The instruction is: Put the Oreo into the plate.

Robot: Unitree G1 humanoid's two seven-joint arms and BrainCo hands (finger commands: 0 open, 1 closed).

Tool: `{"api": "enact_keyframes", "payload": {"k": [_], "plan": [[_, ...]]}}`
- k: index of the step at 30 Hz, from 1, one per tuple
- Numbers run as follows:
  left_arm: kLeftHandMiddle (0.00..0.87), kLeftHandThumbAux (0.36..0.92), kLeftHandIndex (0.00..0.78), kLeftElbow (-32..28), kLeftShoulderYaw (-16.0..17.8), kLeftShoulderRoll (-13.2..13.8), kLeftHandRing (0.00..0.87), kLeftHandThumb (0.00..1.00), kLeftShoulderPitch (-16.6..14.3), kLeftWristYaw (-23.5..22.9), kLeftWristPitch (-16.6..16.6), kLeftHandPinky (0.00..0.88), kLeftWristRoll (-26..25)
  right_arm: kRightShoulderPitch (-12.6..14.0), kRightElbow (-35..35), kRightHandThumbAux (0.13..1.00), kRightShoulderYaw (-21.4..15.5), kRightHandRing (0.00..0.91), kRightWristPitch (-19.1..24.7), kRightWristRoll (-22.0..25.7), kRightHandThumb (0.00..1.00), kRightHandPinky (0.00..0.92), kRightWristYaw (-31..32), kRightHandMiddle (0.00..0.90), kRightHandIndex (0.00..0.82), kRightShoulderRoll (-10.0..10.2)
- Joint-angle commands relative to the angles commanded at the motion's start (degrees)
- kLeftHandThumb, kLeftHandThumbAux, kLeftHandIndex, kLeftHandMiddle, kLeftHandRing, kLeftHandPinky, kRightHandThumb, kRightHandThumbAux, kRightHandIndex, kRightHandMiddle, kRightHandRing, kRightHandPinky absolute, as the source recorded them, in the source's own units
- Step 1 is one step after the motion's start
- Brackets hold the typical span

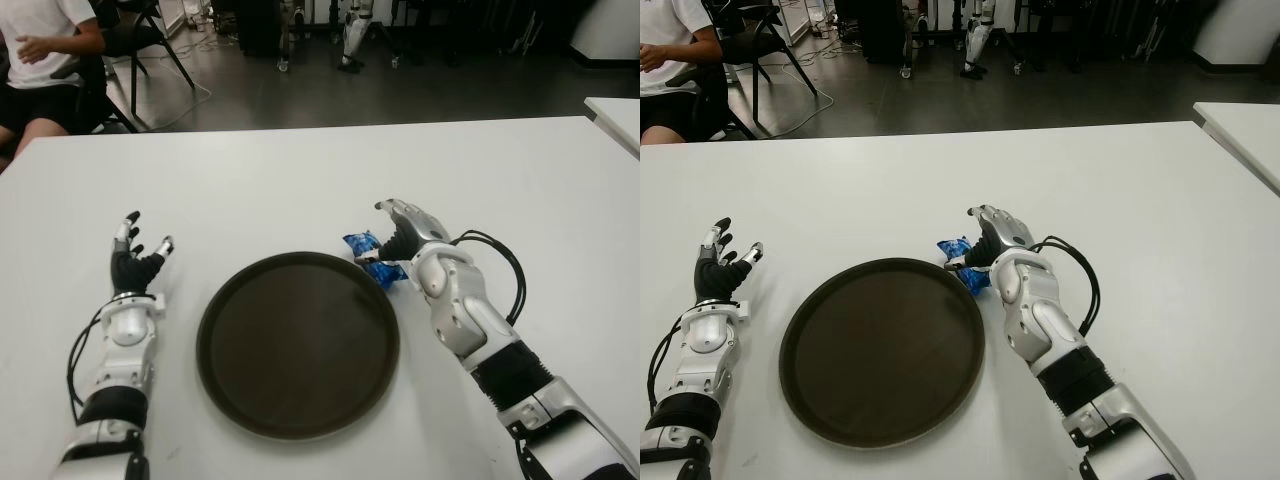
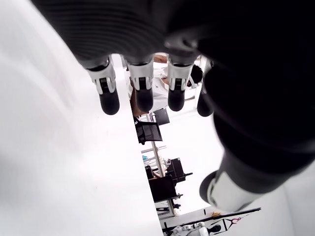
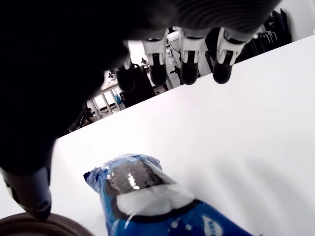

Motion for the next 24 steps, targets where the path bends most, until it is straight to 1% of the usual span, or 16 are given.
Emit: {"api": "enact_keyframes", "payload": {"k": [10,17,22,24], "plan": [[0.022,0.803,0.023,0.7,-0.1,0.3,0.003,0.0,-0.3,0.2,-0.1,0.0,0.3,-0.4,0.9,0.631,0.1,0.0,0.5,0.0,0.0,0.031,-0.1,0.0,0.0,0.3],[0.02,0.781,0.024,0.3,0.0,0.2,0.0,0.0,0.1,-0.3,-1.0,0.0,-0.1,-1.5,5.8,0.632,-0.1,0.0,-1.0,0.7,0.0,0.02,-2.5,0.0,0.0,1.1],[0.019,0.787,0.02,0.1,0.1,0.0,0.0,0.0,0.2,-0.6,-1.2,0.0,-0.5,-2.0,6.6,0.649,0.3,0.0,-0.5,0.2,0.0,0.004,-2.3,0.0,0.0,1.1],[0.021,0.789,0.021,0.1,0.1,0.0,0.004,0.0,0.2,-0.6,-1.2,0.001,-0.6,-2.4,8.1,0.658,0.4,0.0,-0.8,0.2,0.0,0.006,-2.9,0.0,0.0,1.3]]}}
